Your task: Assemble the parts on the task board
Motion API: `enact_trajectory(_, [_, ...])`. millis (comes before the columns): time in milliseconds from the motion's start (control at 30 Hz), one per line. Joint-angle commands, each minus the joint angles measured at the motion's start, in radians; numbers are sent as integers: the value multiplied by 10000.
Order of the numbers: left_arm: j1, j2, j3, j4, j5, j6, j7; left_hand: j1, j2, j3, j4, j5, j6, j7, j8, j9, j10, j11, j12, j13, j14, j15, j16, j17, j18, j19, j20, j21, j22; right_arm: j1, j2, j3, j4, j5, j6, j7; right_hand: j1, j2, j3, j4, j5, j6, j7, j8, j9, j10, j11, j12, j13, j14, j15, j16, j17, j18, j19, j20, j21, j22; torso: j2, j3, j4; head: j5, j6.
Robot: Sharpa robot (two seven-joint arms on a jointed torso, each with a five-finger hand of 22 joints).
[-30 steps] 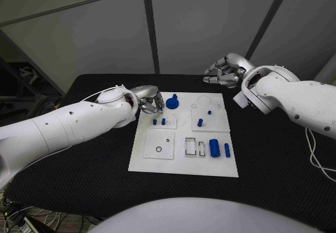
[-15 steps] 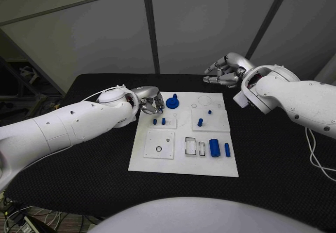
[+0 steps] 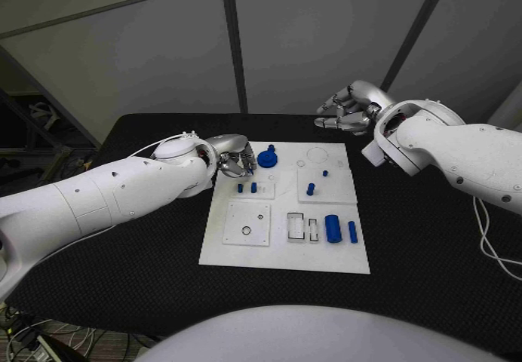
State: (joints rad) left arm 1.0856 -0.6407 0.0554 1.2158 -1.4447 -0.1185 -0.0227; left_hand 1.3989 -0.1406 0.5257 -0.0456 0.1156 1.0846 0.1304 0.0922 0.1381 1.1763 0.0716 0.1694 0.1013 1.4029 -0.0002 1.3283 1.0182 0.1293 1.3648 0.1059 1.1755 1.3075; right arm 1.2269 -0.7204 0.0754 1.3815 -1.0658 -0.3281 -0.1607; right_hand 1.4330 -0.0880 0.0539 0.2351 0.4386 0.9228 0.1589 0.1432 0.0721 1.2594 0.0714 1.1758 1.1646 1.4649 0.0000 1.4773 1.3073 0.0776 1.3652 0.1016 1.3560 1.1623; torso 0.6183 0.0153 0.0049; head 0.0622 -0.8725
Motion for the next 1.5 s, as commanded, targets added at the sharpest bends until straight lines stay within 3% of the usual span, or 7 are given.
enact_trajectory(33, [0,16,6,6,53,212,39,-126,-5,47,-34,-45,37,20,-49,-8,91,8,-60,17,-33,10,-27,-17,-395,-65,-3,-57,708,18,7,4,1,-45,21,45,29,84,74,11,65,0,0,52,5,52,-20,15,13,688,-70,-42,1210,64,-47,-19,-63,12,-5,-2,-2,0,-2])
enact_trajectory(600, [-14,52,2,-89,53,392,-84,-312,-72,-92,-10,-93,-18,14,-142,-59,40,30,-199,48,-97,21,-71,-167,-370,-149,7,-200,676,16,15,4,-14,-45,16,44,23,89,84,16,69,7,-2,61,5,64,-23,14,5,690,-73,-45,1210,64,-43,-23,-70,6,0,0,-6,-1,-2])
enact_trajectory(833, [-16,71,0,-111,53,359,-91,-445,-206,-181,-19,-84,-585,44,-322,-259,-336,177,-461,18,-243,137,-171,-444,-340,-265,86,-421,610,16,16,4,-25,-45,10,45,23,89,84,16,69,7,-2,61,5,64,-23,14,5,690,-73,-45,1210,64,-43,-23,-70,6,-3,4,5,-14,-2])
enact_trajectory(1000, [-18,49,0,-110,53,283,-105,-523,-289,-259,-22,-83,-1430,-73,-314,-555,-750,342,-689,-22,-353,277,-210,-641,-310,-346,201,-610,559,16,11,4,-46,-45,5,46,23,88,86,16,70,8,-3,62,5,39,-24,-21,-32,687,-74,-56,1196,67,-51,-24,-81,-12,-7,3,8,-14,-2])
enact_trajectory(1267, [-30,-47,0,-54,53,100,-118,-555,-327,-480,-31,-39,-2021,-210,-310,-735,-1126,458,-794,-25,-537,371,-323,-1015,-243,-496,299,-963,435,10,-19,4,-90,-70,-10,34,74,43,108,-22,73,-25,-2,53,-4,-111,-26,-208,-215,684,-78,-75,1178,79,-77,-30,-127,-79,-13,-2,13,-18,2])
enact_trajectory(1400, [-38,-152,3,-3,53,-67,-118,-528,-304,-610,-35,-3,-2314,-295,-311,-745,-1284,489,-771,-6,-641,397,-401,-1249,-204,-579,327,-1166,358,-12,-57,3,-110,-268,30,3,161,29,211,-49,21,-27,-3,72,-5,-922,-31,-1311,-1268,688,-85,-86,1183,101,-133,-38,-225,-210,-19,-4,10,-22,31])
enact_trajectory(1500, [-41,-287,21,64,97,-208,-84,-515,-284,-658,-33,12,-2347,-294,-297,-737,-1367,504,-766,-2,-715,409,-472,-1421,-175,-647,336,-1316,296,-32,-111,3,-121,-671,166,-29,336,-15,457,-51,-239,84,-25,124,1,-2398,-67,-3849,-3598,601,-111,-356,850,190,-355,-68,-544,-683,-21,-6,8,-28,61])
